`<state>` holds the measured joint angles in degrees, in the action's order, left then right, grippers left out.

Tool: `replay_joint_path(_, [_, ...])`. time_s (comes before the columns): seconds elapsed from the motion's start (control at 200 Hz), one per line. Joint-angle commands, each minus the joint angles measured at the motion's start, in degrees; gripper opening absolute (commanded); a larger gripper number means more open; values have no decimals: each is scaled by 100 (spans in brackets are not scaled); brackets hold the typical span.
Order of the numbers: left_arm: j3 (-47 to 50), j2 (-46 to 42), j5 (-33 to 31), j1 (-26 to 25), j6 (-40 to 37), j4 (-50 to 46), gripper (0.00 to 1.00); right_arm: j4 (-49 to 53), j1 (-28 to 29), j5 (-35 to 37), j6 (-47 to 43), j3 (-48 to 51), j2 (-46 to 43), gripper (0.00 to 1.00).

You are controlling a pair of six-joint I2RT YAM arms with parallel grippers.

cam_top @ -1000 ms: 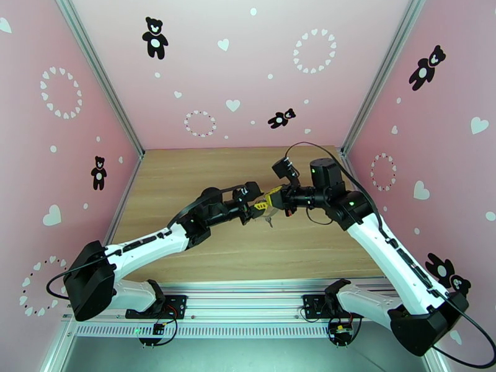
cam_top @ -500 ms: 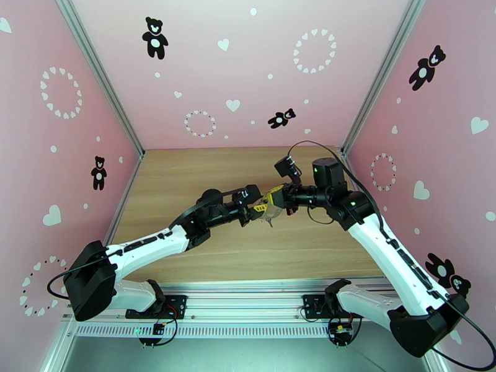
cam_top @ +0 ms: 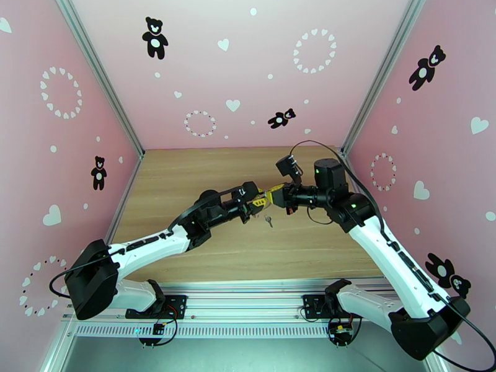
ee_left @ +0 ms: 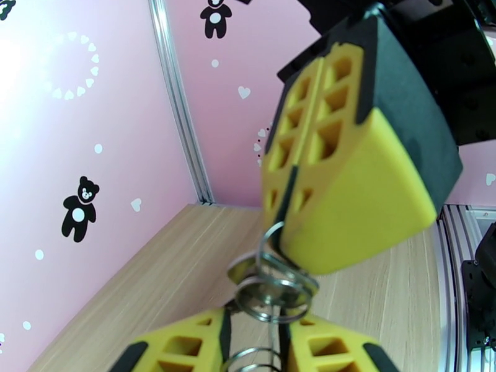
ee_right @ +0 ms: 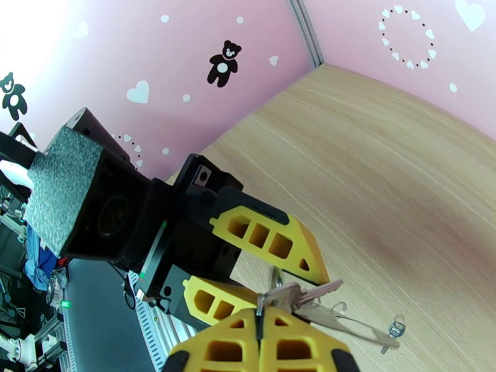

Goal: Remove the keys from the keyring

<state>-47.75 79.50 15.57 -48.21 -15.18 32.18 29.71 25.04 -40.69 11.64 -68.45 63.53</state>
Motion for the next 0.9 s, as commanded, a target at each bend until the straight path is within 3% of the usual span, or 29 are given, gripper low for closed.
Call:
replay_joint_path(0.0, [41,-5,-37,-55,50,218,28,-206,-25,-13,95,84,-132,0])
replay_joint_path(0.475, [248,-71,-395,-153,-19,442,26,-201,-25,528,193,23,-172,0])
replay_joint_path(0.761, [-352,-246,112,-153,-459,-1220,18,243,-25,529,-290,-253,-52,0])
replay_joint_path(0.891, [-446,-228,188,-150,-386,-1292,21,128,-21,461,-159,-210,-80,0])
